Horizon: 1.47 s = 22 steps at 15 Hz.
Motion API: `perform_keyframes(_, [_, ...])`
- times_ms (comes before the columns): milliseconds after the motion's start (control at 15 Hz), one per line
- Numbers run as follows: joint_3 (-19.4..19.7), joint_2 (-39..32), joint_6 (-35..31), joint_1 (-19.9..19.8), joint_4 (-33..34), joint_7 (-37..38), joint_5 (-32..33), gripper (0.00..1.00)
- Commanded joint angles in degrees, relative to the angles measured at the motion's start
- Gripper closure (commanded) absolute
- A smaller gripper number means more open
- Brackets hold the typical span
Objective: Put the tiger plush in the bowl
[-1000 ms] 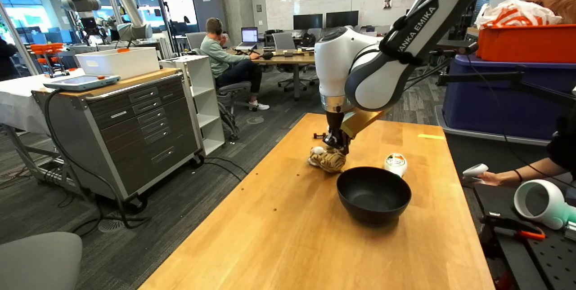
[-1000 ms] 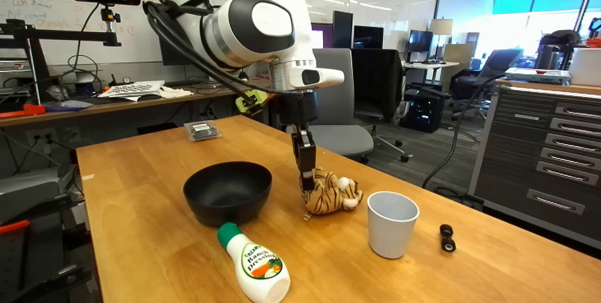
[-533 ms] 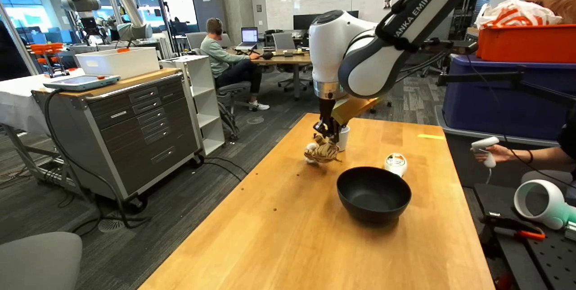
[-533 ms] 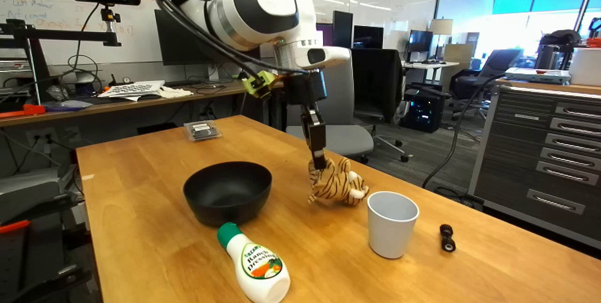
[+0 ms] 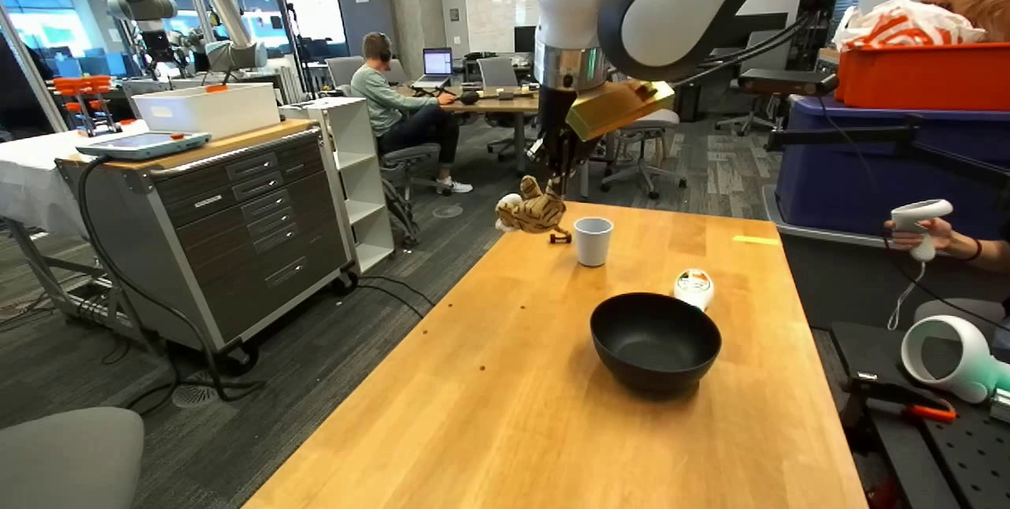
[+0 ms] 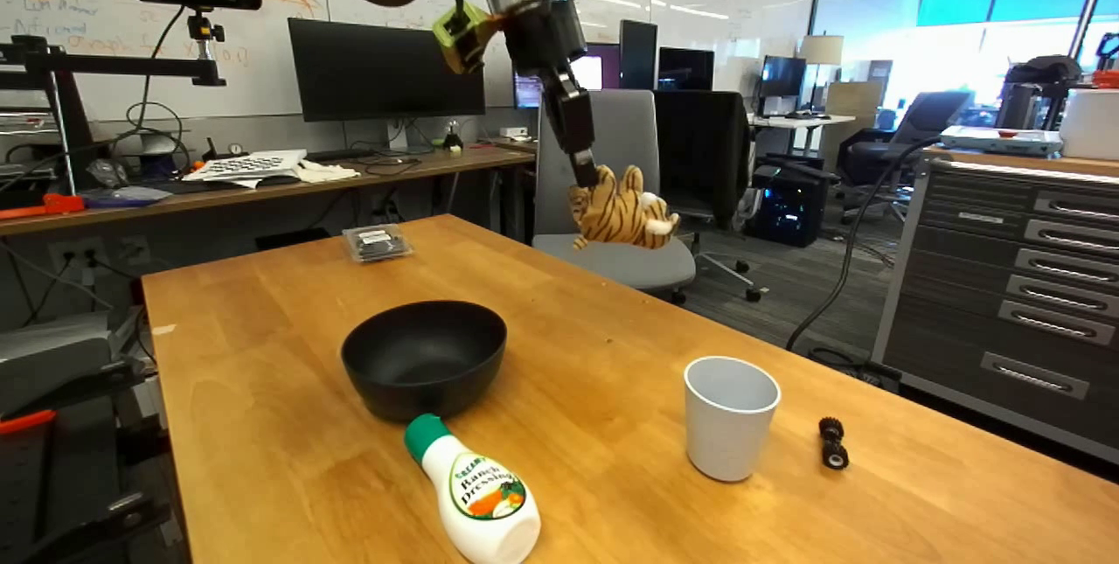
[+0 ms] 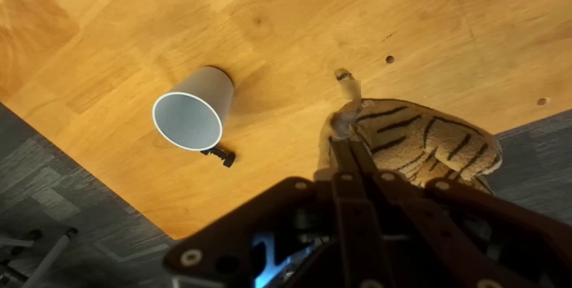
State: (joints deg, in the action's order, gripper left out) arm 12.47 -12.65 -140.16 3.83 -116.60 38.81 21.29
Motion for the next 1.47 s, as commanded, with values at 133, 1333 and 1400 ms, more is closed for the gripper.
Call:
perform_keyframes(133, [-5.22, 15.47, 3.52, -0.15, -9.98, -1.96, 3.77, 0.99])
perform_keyframes(1333, [-11.48, 31.92, 13.76, -6.86, -30.43, -20.45, -1.92, 0.99])
perform_keyframes(1400, [-11.54, 31.02, 13.2, -7.24, -30.55, -20.26, -1.61, 0.99])
